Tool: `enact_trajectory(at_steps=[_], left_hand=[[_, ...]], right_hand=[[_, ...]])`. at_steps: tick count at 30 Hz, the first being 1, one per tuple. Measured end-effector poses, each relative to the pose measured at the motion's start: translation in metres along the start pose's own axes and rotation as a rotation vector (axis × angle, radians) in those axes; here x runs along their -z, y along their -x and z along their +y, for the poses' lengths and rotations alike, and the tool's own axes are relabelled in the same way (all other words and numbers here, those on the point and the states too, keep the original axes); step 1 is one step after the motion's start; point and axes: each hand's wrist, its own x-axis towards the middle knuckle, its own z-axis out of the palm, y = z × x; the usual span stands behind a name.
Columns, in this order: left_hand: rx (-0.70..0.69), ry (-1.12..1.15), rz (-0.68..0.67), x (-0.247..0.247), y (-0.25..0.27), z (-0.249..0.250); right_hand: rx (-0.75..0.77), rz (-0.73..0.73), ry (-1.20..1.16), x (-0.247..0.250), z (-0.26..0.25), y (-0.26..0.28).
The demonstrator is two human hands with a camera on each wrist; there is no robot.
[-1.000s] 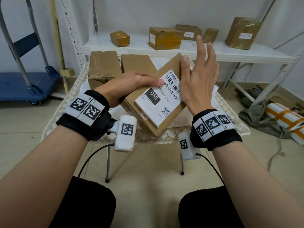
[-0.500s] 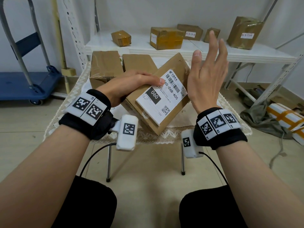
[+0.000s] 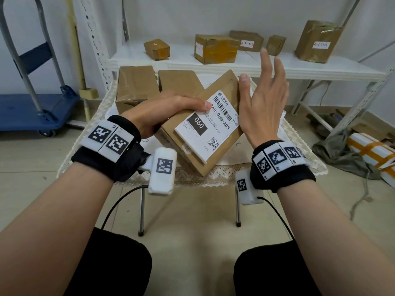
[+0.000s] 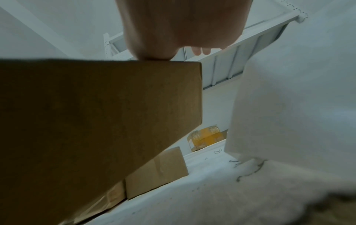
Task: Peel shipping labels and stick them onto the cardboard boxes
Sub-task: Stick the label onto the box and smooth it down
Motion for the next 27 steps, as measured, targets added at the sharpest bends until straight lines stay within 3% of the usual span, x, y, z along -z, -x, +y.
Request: enact_trajectory(at_steps=[5,11,17,24,27], left_hand=[[-0.005,-0.009,0.011,0.0,-0.001,0.0],[-0.001,-0.025,0.012,0.0,-0.003,-0.001],[-0.018,-0.022,-0.011,0.0,-0.001,0.001],[-0.001,0.002,-0.004,0.0,0.001,0.0],[-0.026,0.018,0.025,0.0,-0.002,-0.001]], right_hand=[[-0.036,0.023,0.025,0.0,0.008,-0.004],[-0.018,0.082,-0.116,0.01,-0.006,-0.002],[0.052,-0.003,-0.102,0.006,-0.018,0.009],[-0.021,0.044,-0.094,0.004,-0.006,0.001],[0.073,0.076,-0.153,0.006,-0.019,0.005]])
